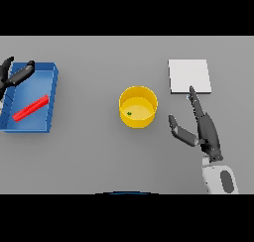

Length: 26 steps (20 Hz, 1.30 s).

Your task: Pick up the red beaker and tilt it to pour out 1 green nut into yellow bowl. Pick up the yellow bowl and place it on the metallic measuring scale.

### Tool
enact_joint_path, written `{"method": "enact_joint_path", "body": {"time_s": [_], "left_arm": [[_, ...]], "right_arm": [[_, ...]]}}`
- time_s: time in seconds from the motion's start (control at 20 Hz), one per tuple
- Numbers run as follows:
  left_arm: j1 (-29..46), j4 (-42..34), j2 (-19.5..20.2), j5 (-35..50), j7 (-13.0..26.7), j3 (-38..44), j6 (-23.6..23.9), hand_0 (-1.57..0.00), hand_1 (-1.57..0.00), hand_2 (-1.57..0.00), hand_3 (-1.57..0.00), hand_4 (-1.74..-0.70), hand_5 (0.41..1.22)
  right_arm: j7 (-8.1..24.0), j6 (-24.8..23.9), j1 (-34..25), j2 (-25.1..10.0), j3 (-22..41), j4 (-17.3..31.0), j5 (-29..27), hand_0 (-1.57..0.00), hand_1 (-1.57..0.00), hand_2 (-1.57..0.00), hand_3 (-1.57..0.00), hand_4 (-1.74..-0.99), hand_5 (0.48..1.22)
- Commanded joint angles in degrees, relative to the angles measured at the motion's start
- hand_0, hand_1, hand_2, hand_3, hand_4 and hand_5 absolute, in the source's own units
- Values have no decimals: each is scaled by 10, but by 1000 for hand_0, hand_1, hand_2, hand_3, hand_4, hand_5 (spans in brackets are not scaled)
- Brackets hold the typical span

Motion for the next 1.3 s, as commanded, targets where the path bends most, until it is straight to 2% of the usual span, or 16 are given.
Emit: {"method": "enact_joint_path", "body": {"time_s": [0.0, 0.05, 0.1, 0.15, 0.25, 0.3, 0.35, 0.45, 0.65, 0.75, 0.85, 1.0, 1.1, 1.25], "left_arm": [[2, -2, 1, 1, -10, 4, 5, -68, -60, -57, -48, -708, 658], [7, -10, 1, 3, -22, 8, 14, -54, -48, -45, -38, -711, 663], [16, -12, 3, 5, -39, 12, 20, -43, -38, -36, -30, -711, 674], [21, -11, -1, 5, -42, 11, 23, -34, -30, -29, -24, -710, 679], [14, -11, 3, 2, -41, 13, 25, -22, -19, -18, -15, -710, 689], [11, -11, 1, 3, -44, 15, 27, -17, -15, -14, -12, -713, 683], [16, -14, 3, 9, -52, 19, 24, -13, -12, -11, -9, -719, 676], [15, -15, 1, 15, -54, 22, 22, -8, -7, -7, -6, -720, 667], [20, -20, -5, 15, -53, 16, 23, -3, -2, -2, -2, -715, 669], [19, -21, -3, 18, -50, 18, 22, -1, -1, -1, -1, -712, 676], [23, -26, -1, 19, -54, 18, 24, -1, 0, 0, 0, -714, 682], [33, -27, 4, 23, -67, 22, 20, 0, 0, 0, 0, -720, 687], [31, -25, 5, 27, -66, 24, 13, 0, 1, 1, 1, -722, 687], [31, -31, 3, 33, -60, 26, 17, 1, 1, 1, 1, -724, 686]], "right_arm": [[7, -9, 3, 2, 6, -2, 16, 1, 1, 1, 1, -1175, 672], [13, -11, -2, -6, 10, -2, 32, 1, 1, 1, 1, -1163, 677], [5, -4, -2, -9, 18, -4, 37, 1, 1, 1, 1, -1146, 691], [-2, 9, -10, -20, 23, -4, 41, 1, 1, 1, 1, -1132, 703], [-4, 46, -31, -53, 45, -2, 64, 1, 1, 1, 1, -1153, 728], [5, 64, -48, -77, 52, 1, 79, 1, 1, 1, 1, -1172, 728], [23, 73, -72, -100, 64, 8, 111, 1, 1, 1, 1, -1190, 716], [40, 97, -120, -133, 101, 18, 172, 1, 1, 1, 1, -1216, 704], [-11, 143, -201, -187, 175, 48, 265, 1, 1, 1, 1, -1232, 702], [-13, 167, -240, -196, 205, 74, 298, 1, 1, 1, 1, -1223, 705], [-27, 191, -274, -205, 229, 97, 318, 1, 1, 1, 1, -1213, 705], [-50, 208, -315, -202, 265, 142, 344, 1, 1, 1, 1, -1215, 704], [-44, 234, -344, -200, 280, 167, 355, 1, 1, 1, 1, -1223, 705], [-47, 239, -376, -186, 308, 212, 378, 1, 1, 1, 1, -1226, 702]]}}
